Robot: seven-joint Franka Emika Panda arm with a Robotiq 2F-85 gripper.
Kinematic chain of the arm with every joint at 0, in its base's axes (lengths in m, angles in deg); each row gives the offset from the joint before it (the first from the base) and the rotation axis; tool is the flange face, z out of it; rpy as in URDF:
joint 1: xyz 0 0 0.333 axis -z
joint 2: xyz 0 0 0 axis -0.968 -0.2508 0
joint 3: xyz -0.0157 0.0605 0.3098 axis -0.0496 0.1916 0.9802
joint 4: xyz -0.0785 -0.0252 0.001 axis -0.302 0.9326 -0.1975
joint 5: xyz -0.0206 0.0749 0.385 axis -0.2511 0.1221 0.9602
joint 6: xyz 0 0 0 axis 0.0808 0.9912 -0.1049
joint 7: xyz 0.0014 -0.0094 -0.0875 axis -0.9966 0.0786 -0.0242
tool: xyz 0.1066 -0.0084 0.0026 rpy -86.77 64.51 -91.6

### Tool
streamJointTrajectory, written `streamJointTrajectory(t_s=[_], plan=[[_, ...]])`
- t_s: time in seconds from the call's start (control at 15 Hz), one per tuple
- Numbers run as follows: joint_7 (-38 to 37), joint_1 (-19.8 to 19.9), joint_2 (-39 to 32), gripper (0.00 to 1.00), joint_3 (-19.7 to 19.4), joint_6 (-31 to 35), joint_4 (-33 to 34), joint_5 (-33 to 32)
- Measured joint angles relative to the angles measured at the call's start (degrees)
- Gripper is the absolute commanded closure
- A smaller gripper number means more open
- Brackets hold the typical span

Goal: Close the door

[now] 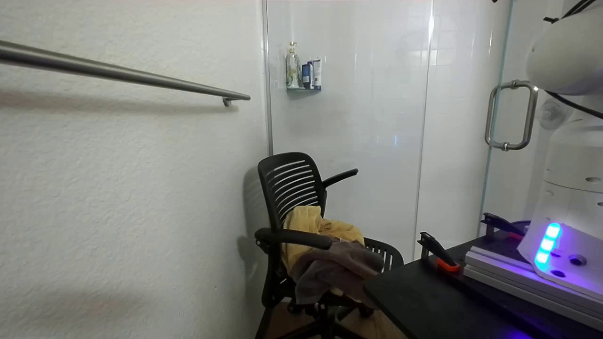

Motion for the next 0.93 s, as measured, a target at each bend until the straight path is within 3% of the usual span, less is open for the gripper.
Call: streamJointTrajectory(t_s=[0.2,0.4,0.67,0.93], plan=[[-0.4,0.4,-3.0,0.00,2.4,4.1,-0.1,-0.5],[-3.7,3.5,-7.6,0.00,7.6,11.9,-0.7,-3.1],[-11.3,12.8,-15.0,0.00,18.7,20.6,-0.3,-6.7],[-17.7,22.5,-20.6,0.00,26.5,20.9,3.1,-7.5]])
